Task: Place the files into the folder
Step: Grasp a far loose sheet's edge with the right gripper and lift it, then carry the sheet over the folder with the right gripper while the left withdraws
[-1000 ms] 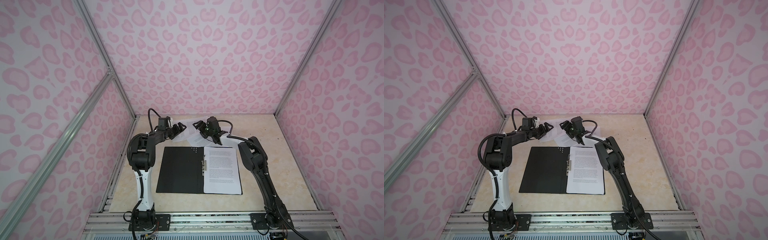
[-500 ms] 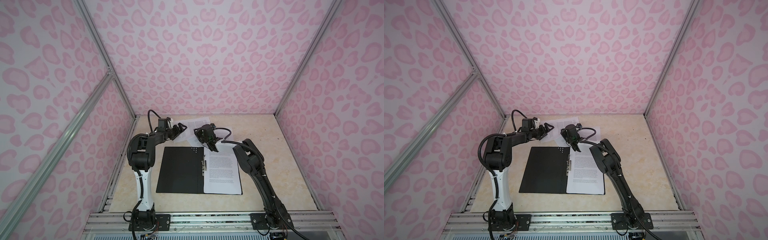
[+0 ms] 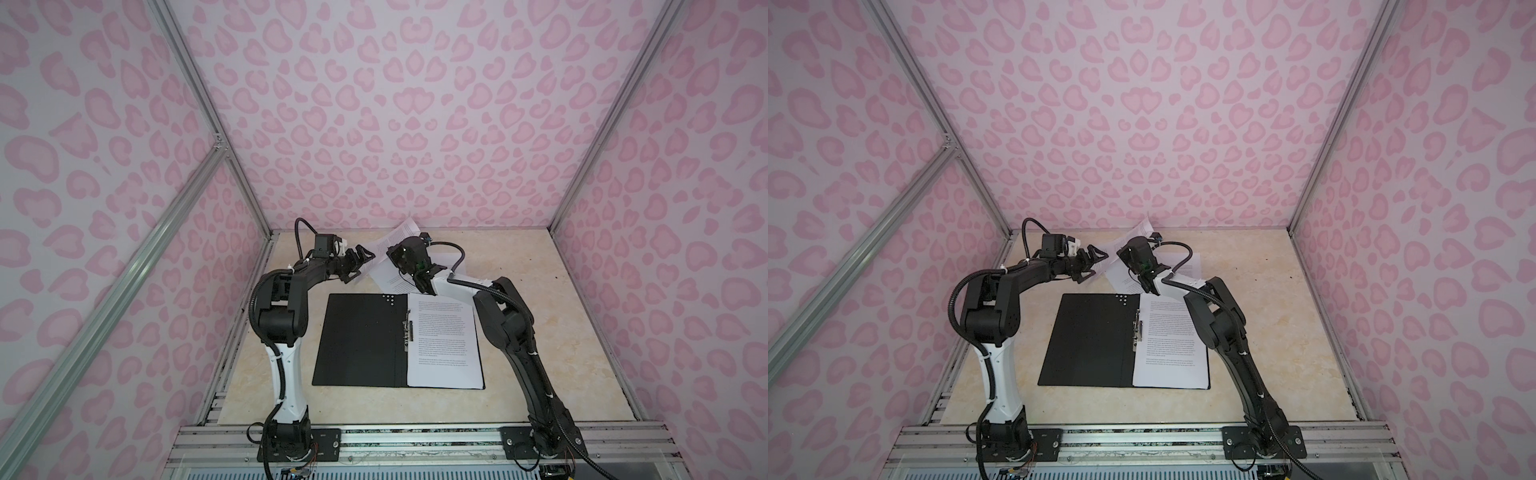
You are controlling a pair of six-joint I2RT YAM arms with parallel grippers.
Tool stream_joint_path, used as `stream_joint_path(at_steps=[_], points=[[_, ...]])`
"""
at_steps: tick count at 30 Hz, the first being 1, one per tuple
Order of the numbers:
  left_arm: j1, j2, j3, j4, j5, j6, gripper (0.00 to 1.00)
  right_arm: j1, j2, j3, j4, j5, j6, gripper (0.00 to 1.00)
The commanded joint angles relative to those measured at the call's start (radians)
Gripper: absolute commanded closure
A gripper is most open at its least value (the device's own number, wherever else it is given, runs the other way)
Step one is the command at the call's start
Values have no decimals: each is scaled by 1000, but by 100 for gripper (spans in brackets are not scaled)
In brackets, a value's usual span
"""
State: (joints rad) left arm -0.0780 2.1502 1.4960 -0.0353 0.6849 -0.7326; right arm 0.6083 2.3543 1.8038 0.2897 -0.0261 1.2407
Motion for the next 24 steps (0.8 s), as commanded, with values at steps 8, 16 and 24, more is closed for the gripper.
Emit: stream_joint_path(at_steps=[8,16,24], points=[[-14,-612,-225,-78,-117,-12,1,-6,-241,70,-370,-173,-435,100],[-125,-1035,-497,-204,-321,94,0,8,-518,-57,-657,-368,-627,100],[-185,-1431,-852,-77,-363,134,1,37,-943,-425,-807,-474,-747,100]])
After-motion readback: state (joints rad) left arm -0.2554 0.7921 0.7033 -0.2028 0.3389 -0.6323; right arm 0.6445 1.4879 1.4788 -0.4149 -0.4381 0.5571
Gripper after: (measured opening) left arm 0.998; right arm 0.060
